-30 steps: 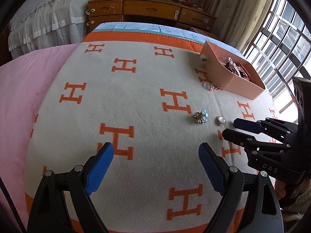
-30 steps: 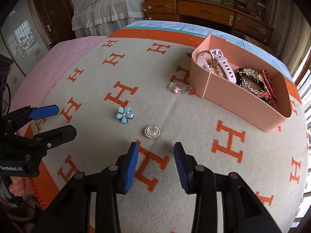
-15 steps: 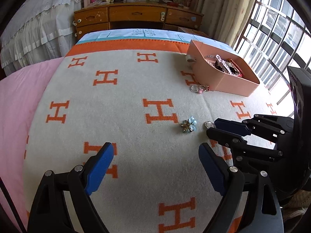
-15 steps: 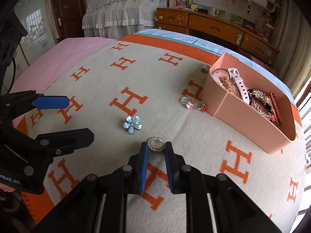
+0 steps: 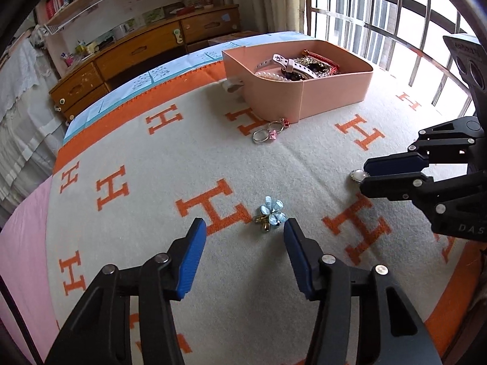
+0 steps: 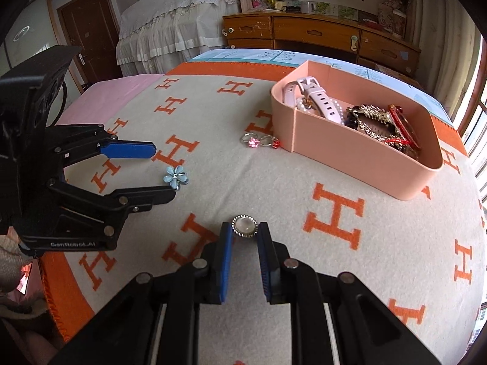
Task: Organize jewelry
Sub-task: 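Lower the left tool onto the small blue flower brooch and close on it, then carry both brooches into the pink tray and open both tools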
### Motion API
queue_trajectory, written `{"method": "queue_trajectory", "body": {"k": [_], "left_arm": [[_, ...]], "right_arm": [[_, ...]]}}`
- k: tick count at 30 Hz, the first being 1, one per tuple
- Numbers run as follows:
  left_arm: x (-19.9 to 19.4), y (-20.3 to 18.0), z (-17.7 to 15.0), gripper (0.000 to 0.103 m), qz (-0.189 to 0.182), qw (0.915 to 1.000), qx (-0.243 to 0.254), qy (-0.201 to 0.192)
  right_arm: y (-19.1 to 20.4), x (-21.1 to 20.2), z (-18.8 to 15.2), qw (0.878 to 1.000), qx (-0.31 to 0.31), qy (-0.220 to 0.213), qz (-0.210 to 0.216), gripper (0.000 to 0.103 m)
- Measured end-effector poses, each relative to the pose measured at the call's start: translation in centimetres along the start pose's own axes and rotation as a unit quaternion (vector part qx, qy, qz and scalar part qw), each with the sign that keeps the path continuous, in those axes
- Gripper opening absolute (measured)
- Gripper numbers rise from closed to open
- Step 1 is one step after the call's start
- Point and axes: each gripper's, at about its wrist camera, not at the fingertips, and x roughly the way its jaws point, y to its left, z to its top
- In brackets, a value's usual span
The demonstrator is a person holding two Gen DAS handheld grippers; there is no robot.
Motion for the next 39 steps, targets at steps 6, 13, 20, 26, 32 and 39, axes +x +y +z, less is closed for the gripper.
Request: {"method": "queue_trajectory", "body": {"k": [6, 13, 20, 26, 32, 39], "left_arm": [[0.6, 0.7, 0.6, 0.047, -0.013, 0.9999, -0.006, -0.003], [1.2, 0.8, 1.3, 0.036, -0.028, 0.9995, -0.016, -0.001], [1.3, 0.3, 1.4, 0.018, -0.022, 0.9994, -0.026, -0.003], [0.7, 0.1, 1.2, 0.018, -0.021, 0.9984, -0.052, 0.006], [-2.1, -0.9, 1.2, 0.018, -0.012, 0.9982, -0.059, 0.0], [-7.4, -1.5, 3.8, 0.018, 0.014, 0.9977, -0.064, -0.019]], "right_arm": [[-0.9, -0.3, -0.5, 1.0, 0.021, -0.006, 0.008, 0.016], [-1.1, -0.3, -0.7, 1.0, 0.025, -0.008, 0.014, 0.016], [-1.3, -0.4, -0.7, 0.999, 0.03, -0.009, 0.02, 0.017], [-1.0, -1.0, -0.9, 0.999, 0.025, -0.014, 0.015, 0.016], [-0.1, -3.1, -1.0, 0.999, 0.014, -0.031, 0.012, 0.016], [0.3, -8.2, 0.8, 0.998, -0.001, -0.066, 0.001, 0.016]]}}
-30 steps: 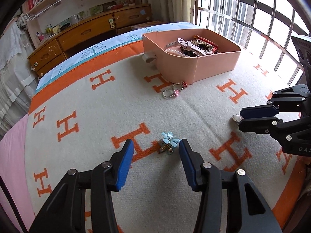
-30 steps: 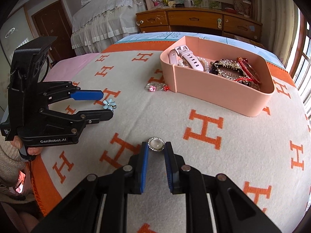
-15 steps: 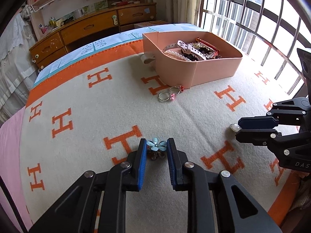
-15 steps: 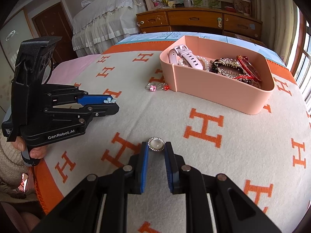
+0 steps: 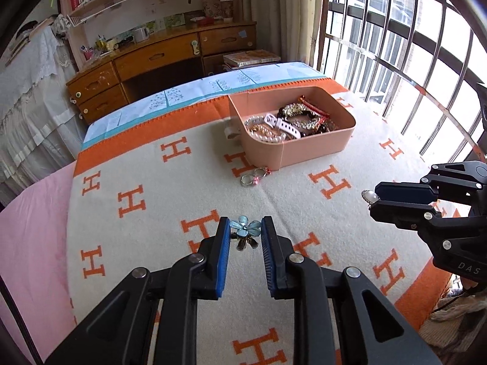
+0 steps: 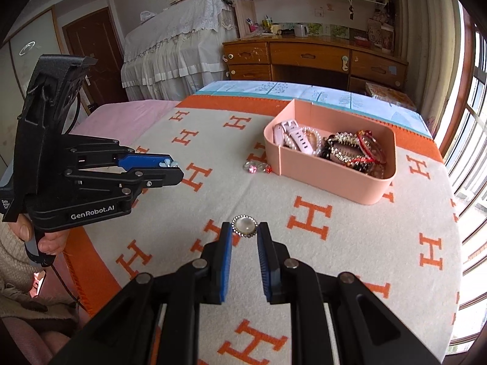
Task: Organize jewelry
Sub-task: 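Carry both brooches into the pink tray and open both tools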
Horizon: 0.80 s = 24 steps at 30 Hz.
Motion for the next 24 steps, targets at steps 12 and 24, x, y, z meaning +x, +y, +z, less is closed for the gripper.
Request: {"method": "queue_trajectory", "body": {"k": [12, 24], "left_arm": [[-6.7, -0.5, 11.0, 0.018, 0.019, 0.9987, -0.024, -0.041], [2.9, -1.7, 18.5, 0.018, 0.016, 0.9989, -0.042, 0.013]], "right_arm": [[-4.2, -8.9, 10.8, 0.996, 0.024, -0.073, -0.033, 0.016], [-11.5, -0.1, 15.5, 0.993, 0.114, 0.005, -0.026, 0.017]]}}
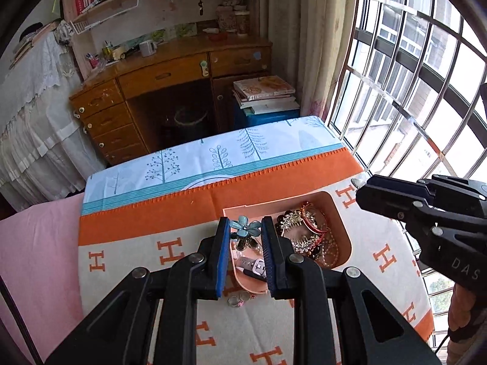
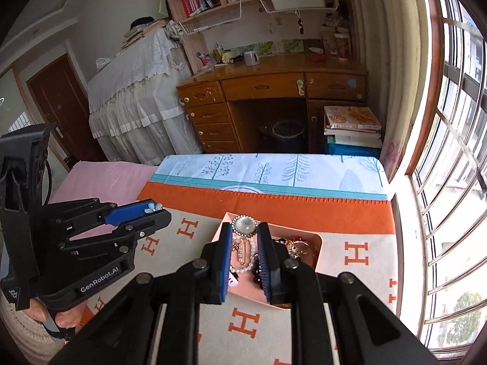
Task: Organize jewelry
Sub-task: 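Carry both brooches into the pink tray and open both tools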
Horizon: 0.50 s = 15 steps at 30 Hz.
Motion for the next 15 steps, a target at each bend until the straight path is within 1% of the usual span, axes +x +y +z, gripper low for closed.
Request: {"method": "queue_trajectory", "body": {"k": [4, 8, 10, 14, 15], "left_arm": [[6.0, 0.2, 0.1, 0.018, -0.004, 0.9989, -0.012, 0.046], [10.4, 0.5, -0.4, 0.018, -0.01, 0.9966, -0.019, 0.08], [11.7, 0.6, -0.8, 0.018, -0.011, 0.9959, -0.015, 0.088], [13.0, 0.6, -1.2, 0.019, -0.013, 0.9958, -0.006, 0.09], [13.3, 0.6, -1.2, 0.02, -0.003, 0.996, -0.004, 0.09]], "right_arm": [[-1.3, 4.7, -0.5, 0.999, 0.014, 0.041, 0.002, 0.017], [-2.5, 8.4, -0.9, 0.997, 0.032, 0.065, 0.015, 0.017], [-2.8, 10.2, -0.8, 0.996, 0.039, 0.077, 0.023, 0.017], [-3.1, 13.1, -1.3, 0.992, 0.058, 0.101, 0.045, 0.017], [-3.2, 13.6, -1.4, 0.991, 0.063, 0.106, 0.048, 0.017]]}}
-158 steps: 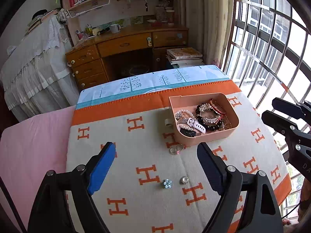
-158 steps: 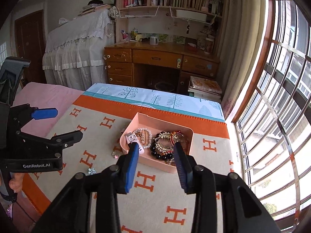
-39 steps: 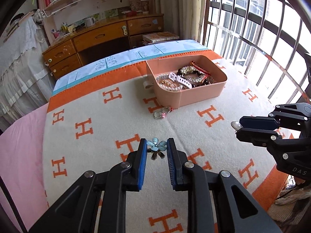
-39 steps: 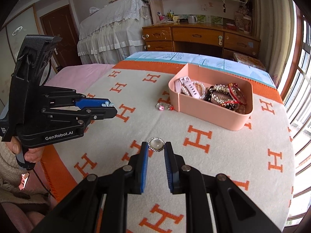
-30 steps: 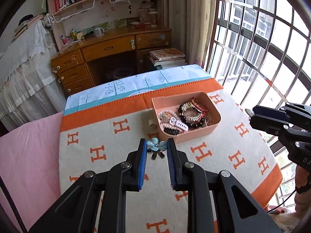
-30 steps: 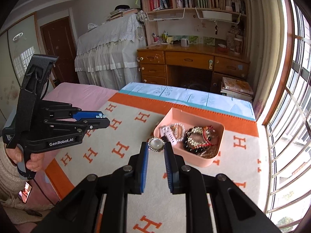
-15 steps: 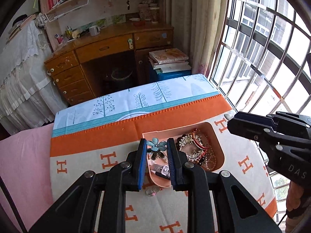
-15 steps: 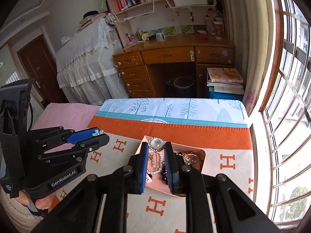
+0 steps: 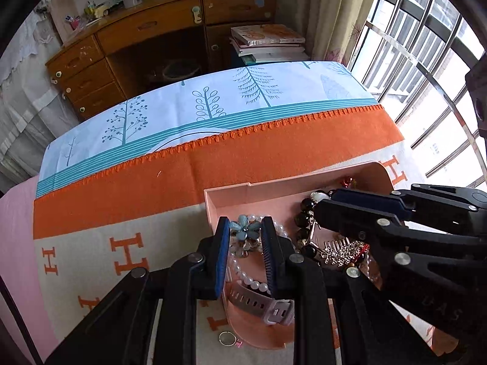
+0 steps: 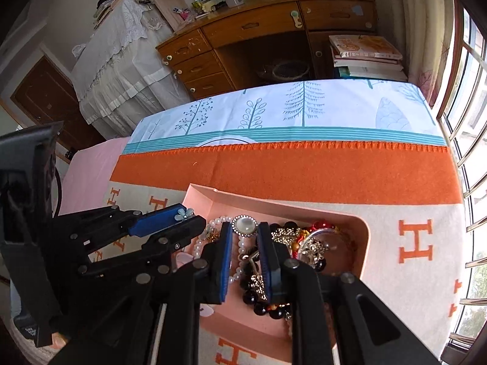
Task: Organize jewelry
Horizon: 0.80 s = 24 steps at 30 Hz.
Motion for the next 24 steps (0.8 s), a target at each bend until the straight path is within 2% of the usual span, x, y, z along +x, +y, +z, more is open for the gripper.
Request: {"method": "queue_trajectory", "body": {"k": [4, 6, 7, 9, 11, 13, 15, 24], "left_arm": [[0.5, 0.3, -0.1, 0.024, -0.02, 0.9998, -0.002, 0.009], [0.5, 0.4, -0.2, 0.027, -0.029, 0.9995, -0.002, 0.012], [0.4, 0.3, -0.3, 0.032, -0.034, 0.9994, 0.0, 0.011], [0.2, -0.1, -0.4, 0.049, -0.055, 0.9984, 0.005, 0.007], [-0.3, -0.8, -0.6, 0.074, -0.064, 0.9979, 0.013, -0.002], [-1.3, -1.9, -0.9, 0.087, -0.03, 0.9989, 0.028, -0.024], [-2.2, -2.8, -1.2, 0.087, -0.012, 0.9978, 0.052, -0.04], [-6.0, -4.2, -2.9, 0.088, -0.003, 0.9945, 0.08, -0.067]], "right_arm": [[-1.1, 1.5, -0.1, 0.999, 0.026, 0.015, 0.015, 0.017], [-1.6, 1.7, -0.2, 0.999, 0.033, 0.017, 0.016, 0.017], [-1.8, 1.7, -0.1, 0.999, 0.035, 0.018, 0.015, 0.017], [-2.1, 1.5, -0.2, 0.999, 0.038, 0.015, 0.018, 0.019], [-2.2, 1.2, -0.2, 0.999, 0.04, 0.01, 0.019, 0.026], [-2.3, 0.8, -0.2, 0.999, 0.039, 0.002, 0.017, 0.03], [-2.4, 0.4, -0.3, 0.999, 0.042, -0.003, 0.021, 0.03], [-1.6, -1.8, -1.2, 0.999, 0.033, -0.015, 0.02, 0.03]]}}
